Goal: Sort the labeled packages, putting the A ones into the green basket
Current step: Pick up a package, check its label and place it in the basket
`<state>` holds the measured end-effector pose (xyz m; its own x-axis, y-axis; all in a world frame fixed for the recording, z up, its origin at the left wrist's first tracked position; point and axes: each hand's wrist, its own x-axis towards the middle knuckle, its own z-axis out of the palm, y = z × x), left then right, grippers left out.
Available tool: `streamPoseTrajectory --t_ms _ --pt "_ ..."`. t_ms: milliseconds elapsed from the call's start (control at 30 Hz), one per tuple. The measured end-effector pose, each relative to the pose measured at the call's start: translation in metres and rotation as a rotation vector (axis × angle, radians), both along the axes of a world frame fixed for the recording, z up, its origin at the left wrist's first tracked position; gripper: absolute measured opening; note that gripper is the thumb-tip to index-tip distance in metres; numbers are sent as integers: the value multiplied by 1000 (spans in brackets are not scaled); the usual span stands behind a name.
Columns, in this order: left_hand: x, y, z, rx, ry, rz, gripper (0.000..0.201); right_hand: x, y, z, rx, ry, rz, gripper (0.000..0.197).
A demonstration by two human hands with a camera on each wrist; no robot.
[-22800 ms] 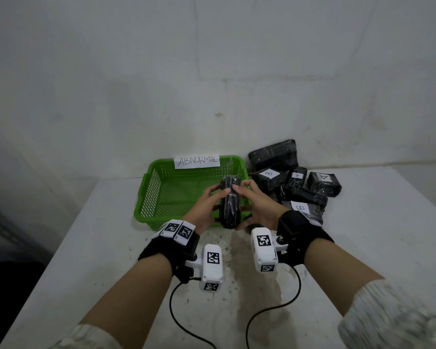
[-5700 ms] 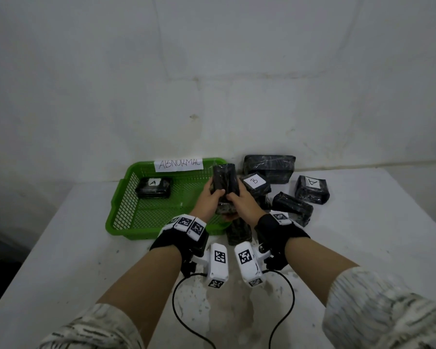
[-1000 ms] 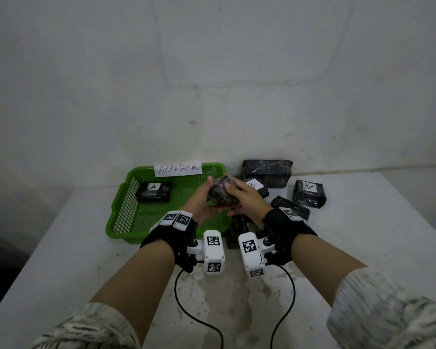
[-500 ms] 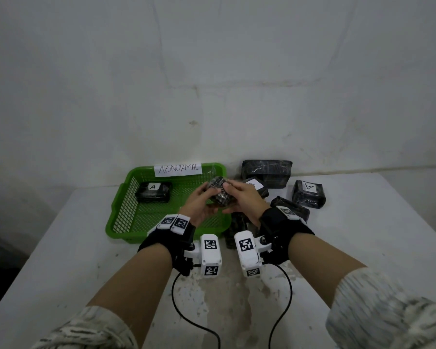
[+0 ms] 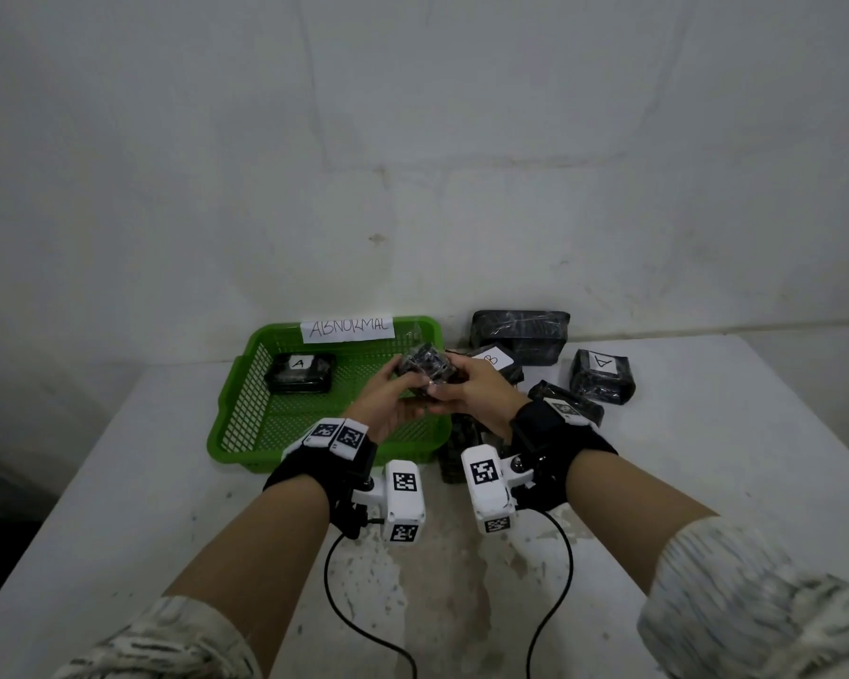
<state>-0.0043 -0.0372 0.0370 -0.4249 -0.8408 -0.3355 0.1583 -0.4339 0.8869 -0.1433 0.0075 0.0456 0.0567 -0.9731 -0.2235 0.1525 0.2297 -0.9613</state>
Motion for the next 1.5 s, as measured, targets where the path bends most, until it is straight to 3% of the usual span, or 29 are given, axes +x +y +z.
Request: streamPoseTrajectory --t_ms 100,200,267,333,400,500,567,667,833,1000,1100,1267,1500 --pt "3 -1 -1 32 53 -6 58 -1 0 2 35 -10 -9 53" --pt "6 -1 2 51 10 -49 51 -5 2 6 139 -49 -69 26" --pt "9 -2 4 32 -62 24 34 -10 3 5 146 -31 -72 13" --pt "12 -4 2 9 -63 109 17 -13 3 3 139 -4 -76 24" --pt "15 -6 0 -12 0 153 38 -14 1 1 158 21 -114 35" --pt "18 -5 0 -68 -46 127 72 -15 -1 2 191 86 -125 30" --pt "18 -6 0 -119 -101 80 75 -12 0 6 222 77 -81 35" --pt "16 -7 -1 -199 -161 19 67 -6 1 11 206 8 12 42" --pt "10 1 11 -285 -165 -4 50 2 -4 9 110 -94 -135 28" --pt "4 2 18 -105 29 -52 23 2 -4 7 19 -93 -230 22" --pt "0 3 20 -90 59 -44 14 2 -2 7 -21 -77 -236 22" --pt "-4 2 22 -144 -5 62 17 7 1 9 1 -138 -203 29" --pt "8 7 23 -186 -25 94 7 20 7 10 -37 -65 -207 40"
